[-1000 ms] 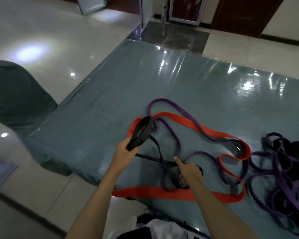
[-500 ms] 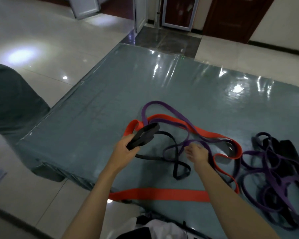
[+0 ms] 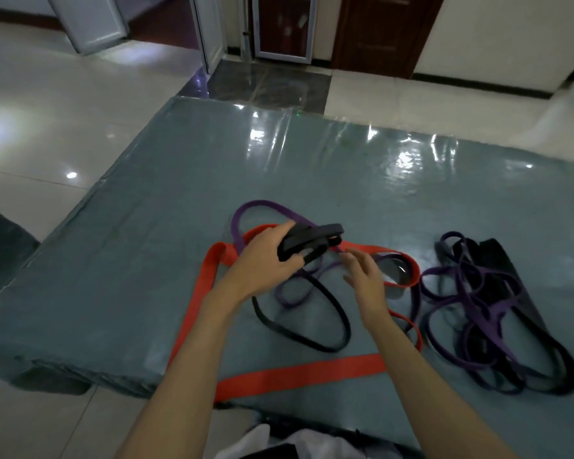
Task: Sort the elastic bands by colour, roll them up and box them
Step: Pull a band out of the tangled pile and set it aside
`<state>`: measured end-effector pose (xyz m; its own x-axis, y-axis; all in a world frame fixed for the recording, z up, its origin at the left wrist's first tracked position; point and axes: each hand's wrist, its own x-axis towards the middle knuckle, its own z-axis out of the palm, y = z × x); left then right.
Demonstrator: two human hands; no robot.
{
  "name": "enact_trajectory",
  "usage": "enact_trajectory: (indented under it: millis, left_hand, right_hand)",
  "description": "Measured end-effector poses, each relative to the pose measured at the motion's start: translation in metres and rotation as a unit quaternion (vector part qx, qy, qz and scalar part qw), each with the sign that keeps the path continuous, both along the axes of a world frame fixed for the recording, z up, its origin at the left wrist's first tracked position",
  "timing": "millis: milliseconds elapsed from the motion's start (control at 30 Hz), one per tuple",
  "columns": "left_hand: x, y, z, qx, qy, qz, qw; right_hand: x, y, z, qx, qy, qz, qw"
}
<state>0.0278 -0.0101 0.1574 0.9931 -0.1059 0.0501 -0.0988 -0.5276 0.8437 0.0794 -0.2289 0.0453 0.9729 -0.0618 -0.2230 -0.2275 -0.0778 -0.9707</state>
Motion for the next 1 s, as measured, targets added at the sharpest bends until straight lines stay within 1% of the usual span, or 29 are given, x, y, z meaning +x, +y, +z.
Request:
enact_trajectory:
  millis: [67, 133, 200, 267, 367, 433, 500, 567, 667, 767, 867, 933, 1000]
  left_hand:
    - [0.012, -0.025, 0.012, -0.004, 0.019, -0.033, 0.999]
    - [0.021, -0.049, 0.021, 0.002, 0.024, -0.048, 0.999]
    - [0.028, -0.073, 0.028, 0.012, 0.026, -0.053, 0.998]
    - [0.037, -0.095, 0.034, 0.007, 0.012, -0.051, 0.999]
    - [0.051, -0.128, 0.042, -0.052, -0.022, -0.036, 0.998]
    - [0.059, -0.157, 0.048, -0.07, -0.04, -0.03, 0.996]
    - [0.067, -0.191, 0.053, -0.089, -0.051, -0.024, 0.994]
    - [0.073, -0.227, 0.057, -0.123, -0.046, -0.024, 0.991]
    - [0.081, -0.281, 0.064, -0.165, -0.03, -0.037, 0.985]
    - [0.091, -0.331, 0.069, -0.189, -0.006, -0.054, 0.981]
    - [0.101, -0.371, 0.074, -0.231, 0.021, -0.068, 0.97]
    - [0.108, -0.393, 0.074, -0.229, 0.031, -0.081, 0.97]
    - [0.113, -0.411, 0.071, -0.205, 0.04, -0.067, 0.976]
  right_hand:
    - [0.004, -0.004, 0.025, 0.063, -0.057, -0.015, 0.996]
    - [0.004, -0.013, 0.053, 0.082, -0.109, -0.007, 0.991]
    - [0.003, -0.026, 0.075, 0.077, -0.133, 0.013, 0.988]
    - [0.002, -0.046, 0.085, 0.068, -0.149, 0.039, 0.986]
    - [-0.002, -0.078, 0.088, 0.055, -0.164, 0.074, 0.982]
    - [-0.006, -0.099, 0.088, 0.053, -0.167, 0.11, 0.978]
    - [-0.008, -0.119, 0.09, 0.032, -0.161, 0.129, 0.978]
    - [-0.008, -0.14, 0.091, 0.009, -0.177, 0.113, 0.978]
    - [-0.004, -0.179, 0.092, 0.048, -0.198, 0.063, 0.977]
    - [0.005, -0.229, 0.096, 0.094, -0.203, 0.011, 0.975]
    - [0.018, -0.282, 0.099, 0.076, -0.198, -0.006, 0.977]
    - [0.026, -0.315, 0.098, 0.058, -0.196, 0.0, 0.979]
    - [0.032, -0.345, 0.096, 0.063, -0.178, 0.012, 0.982]
